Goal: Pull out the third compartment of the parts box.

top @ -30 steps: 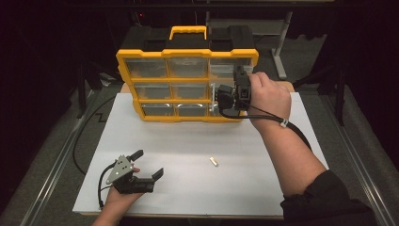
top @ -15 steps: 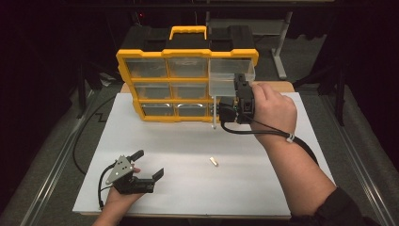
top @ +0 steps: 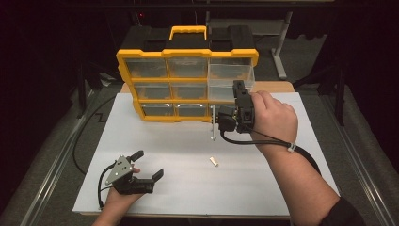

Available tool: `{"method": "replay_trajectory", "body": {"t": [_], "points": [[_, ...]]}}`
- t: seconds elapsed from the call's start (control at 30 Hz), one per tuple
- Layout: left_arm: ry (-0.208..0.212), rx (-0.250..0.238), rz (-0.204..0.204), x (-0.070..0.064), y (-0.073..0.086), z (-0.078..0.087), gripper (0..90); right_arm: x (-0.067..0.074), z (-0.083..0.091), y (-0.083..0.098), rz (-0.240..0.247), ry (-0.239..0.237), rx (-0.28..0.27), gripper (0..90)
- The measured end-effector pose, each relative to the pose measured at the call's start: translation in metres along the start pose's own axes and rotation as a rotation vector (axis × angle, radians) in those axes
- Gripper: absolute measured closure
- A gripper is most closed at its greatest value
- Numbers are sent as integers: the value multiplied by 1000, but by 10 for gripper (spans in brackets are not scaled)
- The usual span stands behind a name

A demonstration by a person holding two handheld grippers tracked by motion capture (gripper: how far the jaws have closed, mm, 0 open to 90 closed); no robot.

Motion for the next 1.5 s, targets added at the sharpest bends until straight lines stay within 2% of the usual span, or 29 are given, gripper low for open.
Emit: {"method": "replay_trajectory", "body": {"t": [0.47, 0.83, 1.5], "points": [[4, 6, -2, 0, 1, -1, 2, 8, 2, 2, -12, 24, -12, 790], [8, 2, -3, 0, 1, -1, 2, 13, 0, 3, -11, 64, -8, 791], [10, -1, -5, 0, 0, -1, 2, 11, -3, 2, -7, 60, -8, 792]]}}
Point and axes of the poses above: each handheld gripper's, and its own axes: z roughly backward along the jaws, y roughly out of its underside, x roughly to its left, the point moved 1 cm from there along -z, roughly forward along the jaws, and after that the axes turned 4 degrees about -z, right-handed, at the moved point
